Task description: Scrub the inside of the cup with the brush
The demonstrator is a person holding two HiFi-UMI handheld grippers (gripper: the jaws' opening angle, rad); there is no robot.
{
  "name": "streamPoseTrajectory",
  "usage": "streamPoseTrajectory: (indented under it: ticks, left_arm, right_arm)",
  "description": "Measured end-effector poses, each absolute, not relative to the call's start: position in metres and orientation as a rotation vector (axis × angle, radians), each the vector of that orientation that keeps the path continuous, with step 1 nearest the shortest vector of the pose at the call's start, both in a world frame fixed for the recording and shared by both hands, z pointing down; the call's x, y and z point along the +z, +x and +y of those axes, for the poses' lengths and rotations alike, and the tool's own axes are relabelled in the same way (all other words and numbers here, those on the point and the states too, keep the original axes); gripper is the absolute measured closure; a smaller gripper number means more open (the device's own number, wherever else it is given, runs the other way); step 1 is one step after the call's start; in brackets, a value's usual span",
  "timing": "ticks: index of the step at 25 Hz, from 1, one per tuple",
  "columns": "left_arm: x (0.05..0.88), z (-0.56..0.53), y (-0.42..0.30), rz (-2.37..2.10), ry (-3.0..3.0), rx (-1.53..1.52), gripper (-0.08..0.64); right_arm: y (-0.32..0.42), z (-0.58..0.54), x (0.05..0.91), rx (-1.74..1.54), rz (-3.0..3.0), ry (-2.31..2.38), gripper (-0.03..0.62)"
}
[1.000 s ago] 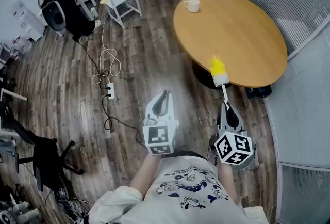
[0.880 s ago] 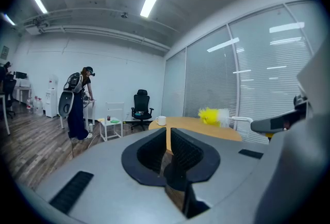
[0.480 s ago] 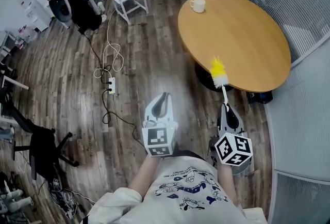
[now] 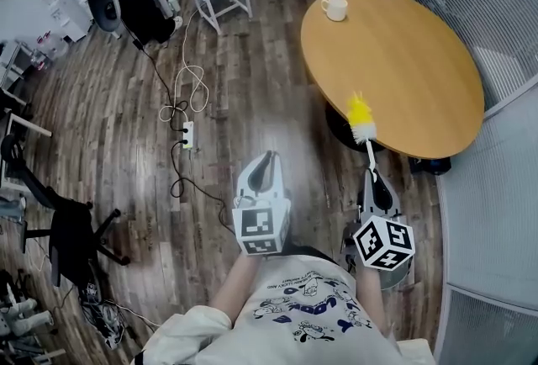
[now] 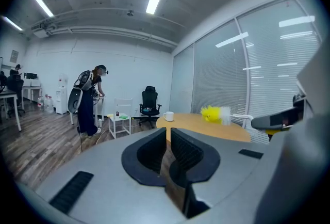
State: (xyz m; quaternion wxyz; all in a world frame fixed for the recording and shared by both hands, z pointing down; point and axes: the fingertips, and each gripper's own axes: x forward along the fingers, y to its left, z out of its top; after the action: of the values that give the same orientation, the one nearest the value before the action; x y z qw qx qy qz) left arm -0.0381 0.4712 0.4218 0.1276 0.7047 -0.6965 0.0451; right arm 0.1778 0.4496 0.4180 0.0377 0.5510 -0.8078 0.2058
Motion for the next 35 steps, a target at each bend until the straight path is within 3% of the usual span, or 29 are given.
streamPoseTrajectory:
  ticks: [26,35]
  left_arm:
    - [0.417,0.297,-0.154,-1.961,2.115,0.115,0.526]
    - [0.423,0.261,-0.161,-1.916,2.134,0.134,0.526]
  right_arm:
    - [0.071,0.289,0.407,0.622,-2.433,1.802,0.545]
    - [0.059,0.264,0.408,0.648,-2.409,1.826,0.545]
